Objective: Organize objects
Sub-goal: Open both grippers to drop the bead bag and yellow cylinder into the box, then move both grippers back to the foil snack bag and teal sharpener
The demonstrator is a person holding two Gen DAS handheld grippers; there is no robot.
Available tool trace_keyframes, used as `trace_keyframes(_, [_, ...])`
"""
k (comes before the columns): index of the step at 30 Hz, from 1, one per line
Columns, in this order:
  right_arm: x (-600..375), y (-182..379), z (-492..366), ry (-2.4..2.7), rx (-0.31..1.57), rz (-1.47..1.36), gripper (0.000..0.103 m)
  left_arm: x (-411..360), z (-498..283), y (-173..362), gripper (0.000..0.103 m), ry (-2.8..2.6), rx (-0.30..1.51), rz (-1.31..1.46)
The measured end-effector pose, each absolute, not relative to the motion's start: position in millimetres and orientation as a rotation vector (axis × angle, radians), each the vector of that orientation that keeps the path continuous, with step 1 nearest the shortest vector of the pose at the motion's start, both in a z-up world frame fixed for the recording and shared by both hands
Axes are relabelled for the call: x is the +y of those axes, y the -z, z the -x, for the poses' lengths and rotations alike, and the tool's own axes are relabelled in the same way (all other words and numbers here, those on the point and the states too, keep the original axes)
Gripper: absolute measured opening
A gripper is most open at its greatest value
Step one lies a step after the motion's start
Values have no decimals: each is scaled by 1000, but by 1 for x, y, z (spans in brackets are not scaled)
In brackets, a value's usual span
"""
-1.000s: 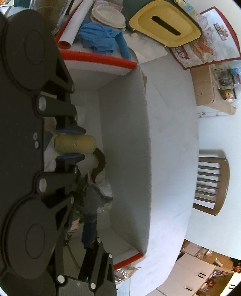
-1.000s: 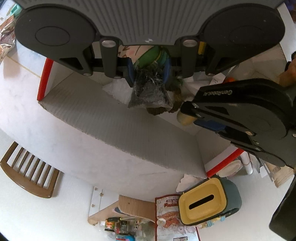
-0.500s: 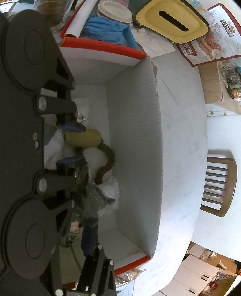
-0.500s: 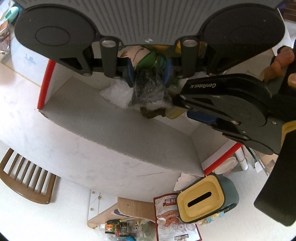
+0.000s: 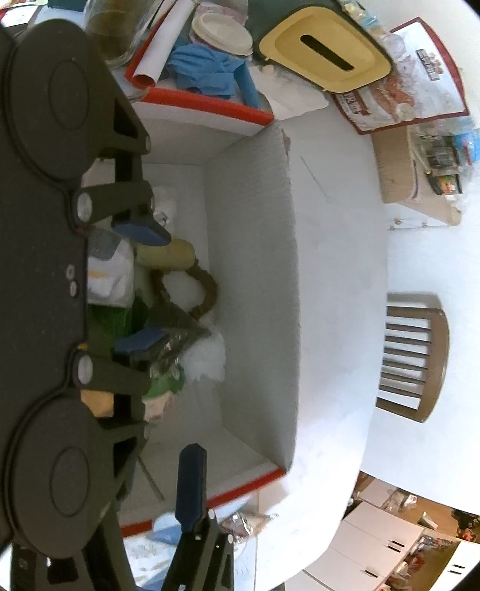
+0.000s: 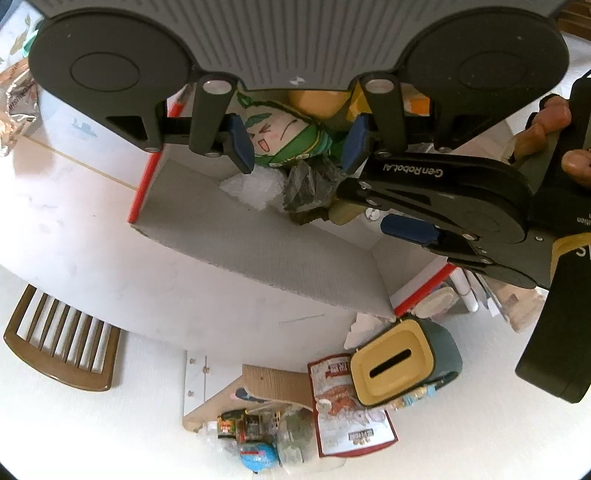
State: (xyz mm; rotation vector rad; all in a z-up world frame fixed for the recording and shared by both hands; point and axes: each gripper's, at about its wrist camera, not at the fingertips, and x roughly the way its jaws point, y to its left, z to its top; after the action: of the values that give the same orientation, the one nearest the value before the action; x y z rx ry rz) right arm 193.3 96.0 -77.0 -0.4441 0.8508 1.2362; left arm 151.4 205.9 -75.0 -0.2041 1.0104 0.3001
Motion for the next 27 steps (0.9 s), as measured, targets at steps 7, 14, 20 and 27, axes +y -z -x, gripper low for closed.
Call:
trace_keyframes(7, [66,57,-194,-1256,830,401,52,181,-140,47,54,-286,933,213])
trace_keyframes(14, [31,34,-196,-1270,801,354,58,152,-131,18,60,-262,847,209])
trace_keyframes(20, [-2,17,-207,-1251,773,311,64,128,-129,1,64,-236,808,198])
trace_keyframes(27, [-45,-1,-229,-1211,751,257,69,101,-133,-4,64,-202,791,183])
